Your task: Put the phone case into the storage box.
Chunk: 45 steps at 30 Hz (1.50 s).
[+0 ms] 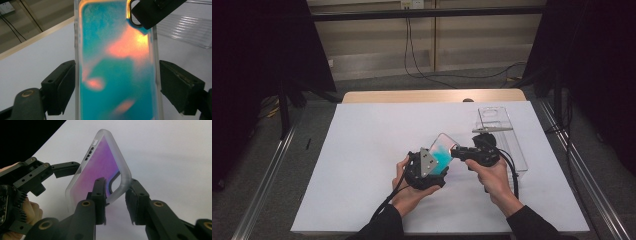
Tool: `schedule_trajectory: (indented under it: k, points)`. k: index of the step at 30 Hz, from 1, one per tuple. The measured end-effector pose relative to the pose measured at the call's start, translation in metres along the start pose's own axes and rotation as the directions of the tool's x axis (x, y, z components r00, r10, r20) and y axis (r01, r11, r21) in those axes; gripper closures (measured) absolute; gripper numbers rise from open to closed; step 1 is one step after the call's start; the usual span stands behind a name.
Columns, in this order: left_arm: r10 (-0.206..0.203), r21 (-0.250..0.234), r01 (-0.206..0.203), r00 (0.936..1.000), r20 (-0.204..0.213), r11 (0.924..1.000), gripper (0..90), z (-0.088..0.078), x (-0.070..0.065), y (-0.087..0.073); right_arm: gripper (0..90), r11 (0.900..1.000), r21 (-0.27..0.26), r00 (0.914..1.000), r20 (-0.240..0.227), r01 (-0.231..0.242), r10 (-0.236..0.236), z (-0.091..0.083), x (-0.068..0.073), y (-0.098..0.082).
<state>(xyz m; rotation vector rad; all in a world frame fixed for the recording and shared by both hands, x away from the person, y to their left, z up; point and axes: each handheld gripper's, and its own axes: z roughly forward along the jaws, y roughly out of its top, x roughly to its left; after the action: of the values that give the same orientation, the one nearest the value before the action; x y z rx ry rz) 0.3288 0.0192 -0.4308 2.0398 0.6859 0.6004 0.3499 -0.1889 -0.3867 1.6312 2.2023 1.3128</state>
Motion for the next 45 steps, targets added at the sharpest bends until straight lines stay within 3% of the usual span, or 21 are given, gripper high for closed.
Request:
schedule_trajectory:
  k: [10, 21, 24, 26, 27, 30, 37, 40, 43, 45]
  points:
    - [0.008, 0.006, -0.008, 0.9999, -0.012, 1.0000, 17.2, 0.002, 0.000, -0.001, 75.5, 1.000, -0.012, 0.9993, -0.032, -0.021, 0.021, -0.002, -0.002, -0.001]
    - [0.006, 0.002, -0.006, 0.9996, -0.027, 1.0000, 17.1, 0.004, 0.001, -0.002, 81.3, 0.998, -0.026, 0.9917, -0.114, -0.064, 0.060, -0.004, -0.002, 0.000]
    - [-0.014, 0.002, 0.014, 0.9999, -0.008, 0.9999, 16.5, 0.006, 0.003, -0.003, 81.5, 0.998, -0.033, 0.9915, -0.120, -0.054, 0.049, -0.005, 0.000, -0.001]
    - [-0.057, 0.002, 0.057, 0.9977, 0.037, 0.9984, 14.1, 0.007, 0.006, -0.003, 82.1, 0.998, -0.037, 0.9922, -0.118, -0.045, 0.041, -0.005, 0.001, 0.000]
    - [-0.064, 0.004, 0.063, 0.9972, 0.040, 0.9980, 12.1, 0.007, 0.007, -0.003, 82.2, 0.998, -0.039, 0.9915, -0.124, -0.044, 0.039, -0.005, 0.002, 0.000]
    - [-0.069, -0.020, 0.070, 0.9963, 0.050, 0.9973, 6.5, 0.005, 0.009, -0.002, 82.2, 0.998, -0.050, 0.9936, -0.111, -0.030, 0.024, -0.006, 0.002, 0.000]
    - [-0.105, -0.056, 0.110, 0.9909, 0.084, 0.9924, 5.1, -0.004, 0.015, 0.001, 82.3, 0.995, -0.094, 0.9967, -0.081, -0.020, 0.013, -0.012, -0.001, 0.002]
    - [-0.142, -0.071, 0.150, 0.9839, 0.109, 0.9861, 4.7, -0.009, 0.020, 0.003, 82.3, 0.994, -0.113, 0.9978, -0.066, -0.009, 0.001, -0.016, -0.003, 0.003]
    - [-0.156, -0.076, 0.164, 0.9830, 0.097, 0.9836, 3.7, -0.013, 0.024, 0.004, 82.3, 0.990, -0.138, 0.9991, -0.039, 0.013, -0.018, -0.020, -0.005, 0.005]
    - [-0.177, -0.083, 0.187, 0.9770, 0.119, 0.9788, 2.7, -0.016, 0.029, 0.004, 82.3, 0.987, -0.156, 0.9993, -0.024, 0.025, -0.029, -0.023, -0.006, 0.005]
